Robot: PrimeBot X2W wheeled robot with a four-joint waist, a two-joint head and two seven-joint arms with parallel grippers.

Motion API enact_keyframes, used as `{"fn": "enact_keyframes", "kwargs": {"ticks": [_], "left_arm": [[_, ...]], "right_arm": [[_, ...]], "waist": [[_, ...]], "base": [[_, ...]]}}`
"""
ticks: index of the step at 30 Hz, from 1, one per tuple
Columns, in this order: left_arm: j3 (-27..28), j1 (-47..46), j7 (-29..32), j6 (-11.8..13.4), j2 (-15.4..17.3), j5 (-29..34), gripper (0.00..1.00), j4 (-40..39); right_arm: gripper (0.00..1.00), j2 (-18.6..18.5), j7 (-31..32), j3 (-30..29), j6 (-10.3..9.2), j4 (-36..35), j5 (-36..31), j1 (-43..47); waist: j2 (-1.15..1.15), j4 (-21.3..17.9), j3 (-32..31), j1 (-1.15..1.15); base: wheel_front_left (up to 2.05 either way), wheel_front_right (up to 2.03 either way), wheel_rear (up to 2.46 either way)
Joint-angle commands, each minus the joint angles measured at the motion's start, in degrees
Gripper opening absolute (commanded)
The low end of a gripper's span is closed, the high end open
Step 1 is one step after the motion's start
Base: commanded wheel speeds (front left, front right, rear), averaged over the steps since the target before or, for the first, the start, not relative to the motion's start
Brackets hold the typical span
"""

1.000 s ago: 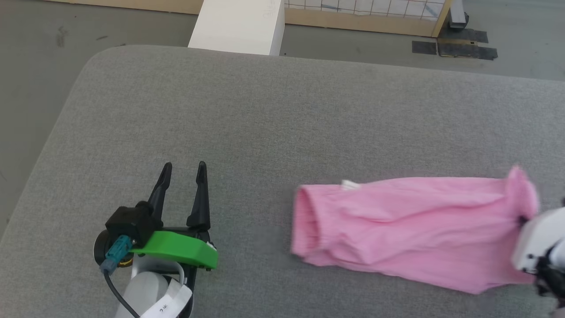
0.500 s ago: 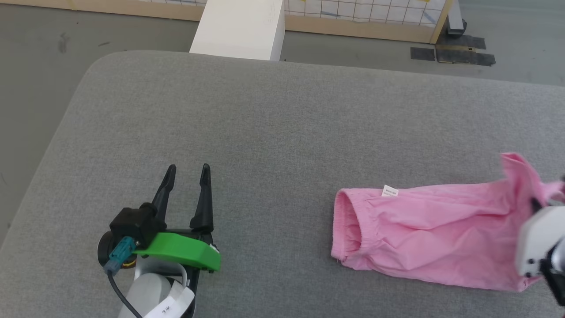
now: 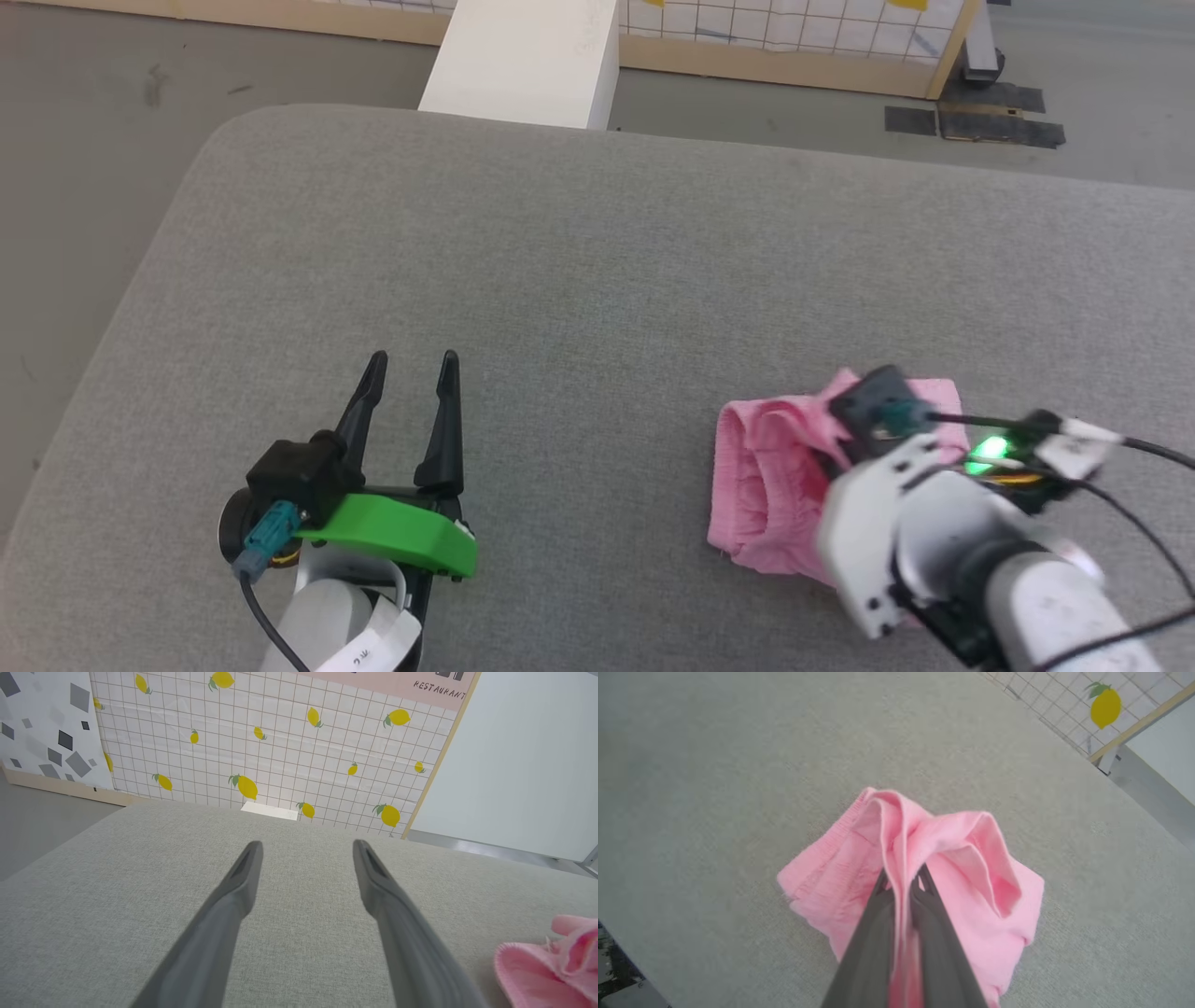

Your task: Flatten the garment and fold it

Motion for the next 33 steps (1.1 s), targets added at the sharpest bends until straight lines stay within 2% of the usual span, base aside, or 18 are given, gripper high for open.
{"fn": "enact_keyframes", "kwargs": {"ticks": [1,4,10,11,12,13,18,24,28,33], "left_arm": [[-0.14,0.12,-0.22,-0.22,-0.16,-0.02,1.0,0.09],[-0.33,-0.11,-0.22,-0.15,-0.16,-0.19,1.0,-0.07],[-1.06,-1.08,-0.22,0.23,-0.16,-0.69,1.0,-0.29],[-1.1,-1.2,-0.22,0.31,-0.16,-0.74,1.0,-0.33],[-1.12,-1.28,-0.22,0.37,-0.16,-0.77,1.0,-0.34],[-1.11,-1.34,-0.22,0.44,-0.16,-0.8,1.0,-0.34],[-0.77,-1.17,-0.22,0.66,-0.16,-0.82,1.0,-0.11],[-0.65,-0.53,-0.22,0.73,-0.16,-0.82,1.0,-0.02],[-0.24,-0.04,-0.22,0.68,-0.16,-0.75,1.0,0.04],[0.56,0.69,-0.22,0.62,-0.16,-0.59,1.0,-0.15]], "right_arm": [[0.0,-0.11,0.25,2.18,-0.08,1.46,0.71,-1.98],[0.0,0.14,0.24,6.69,-0.08,5.89,1.87,-4.77],[0.0,1.06,-0.52,10.78,-0.08,14.7,3.87,-8.46],[0.2,1.04,-0.86,11.53,-0.08,15.77,4.25,-9.08],[0.46,0.99,-1.22,12.19,-0.08,16.44,4.67,-9.53],[1.0,0.99,-1.73,12.72,-0.08,17.13,5.32,-10.01],[1.0,0.71,-4.68,14.8,-0.08,17.29,7.93,-12.01],[1.0,1.64,-14.72,12.92,-0.08,12.57,10.61,-13.43],[1.0,2.54,-22.6,7.77,-0.08,9.24,11.02,-12.01],[1.0,6.6,-30.63,-4.91,-0.08,6.94,11.68,-6.61]], "waist": [[0.0,0.46,0.48,0.0],[0.0,0.94,1.18,0.0],[0.0,1.79,2.71,0.0],[0.0,1.82,2.88,0.0],[0.0,1.81,2.99,0.0],[0.0,1.75,3.08,0.0],[0.0,1.06,2.63,0.0],[0.0,-0.25,0.94,0.0],[0.0,-1.21,-0.25,0.0],[0.0,-2.59,-1.31,0.0]], "base": [[0.0,0.0,0.0],[0.0,0.0,0.0],[0.0,0.0,0.0],[0.0,0.0,0.0],[0.0,0.0,0.0],[0.0,0.0,0.0],[0.0,0.0,0.0],[0.0,0.0,0.0],[0.0,0.0,0.0],[0.0,0.0,0.0]]}}
